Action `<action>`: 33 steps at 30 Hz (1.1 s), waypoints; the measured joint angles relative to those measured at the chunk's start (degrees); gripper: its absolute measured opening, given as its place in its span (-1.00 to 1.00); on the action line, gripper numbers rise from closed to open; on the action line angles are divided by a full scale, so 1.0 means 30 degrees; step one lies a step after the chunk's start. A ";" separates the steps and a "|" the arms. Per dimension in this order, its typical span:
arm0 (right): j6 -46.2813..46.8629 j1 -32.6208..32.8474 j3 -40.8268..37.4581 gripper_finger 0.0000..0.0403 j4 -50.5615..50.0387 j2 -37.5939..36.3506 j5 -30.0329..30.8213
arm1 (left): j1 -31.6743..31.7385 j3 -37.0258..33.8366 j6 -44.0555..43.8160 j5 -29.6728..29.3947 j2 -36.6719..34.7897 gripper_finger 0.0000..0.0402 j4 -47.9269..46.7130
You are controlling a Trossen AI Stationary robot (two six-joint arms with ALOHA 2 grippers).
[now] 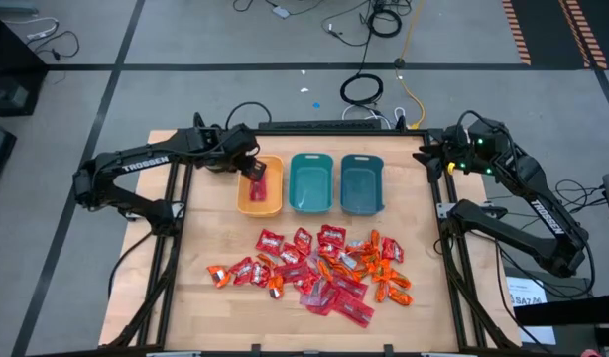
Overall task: Sort candy
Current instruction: Put the orange candy into the top right blue bin
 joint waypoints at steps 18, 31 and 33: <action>-0.1509 0.0001 0.0000 0.23 -0.0072 0.0000 0.0123 | -0.5498 -0.0066 0.0549 -0.1523 -0.0124 -0.16 -0.0980; -0.1691 0.0133 0.0000 0.26 -0.0066 0.0000 -0.1433 | -0.7545 -0.0103 0.2877 -0.1871 -0.0303 -0.16 -0.1030; -0.0879 0.0563 0.0000 0.26 -0.0073 0.0000 -0.1711 | -0.7927 -0.0479 0.3721 -0.1914 -0.0782 -0.16 -0.0081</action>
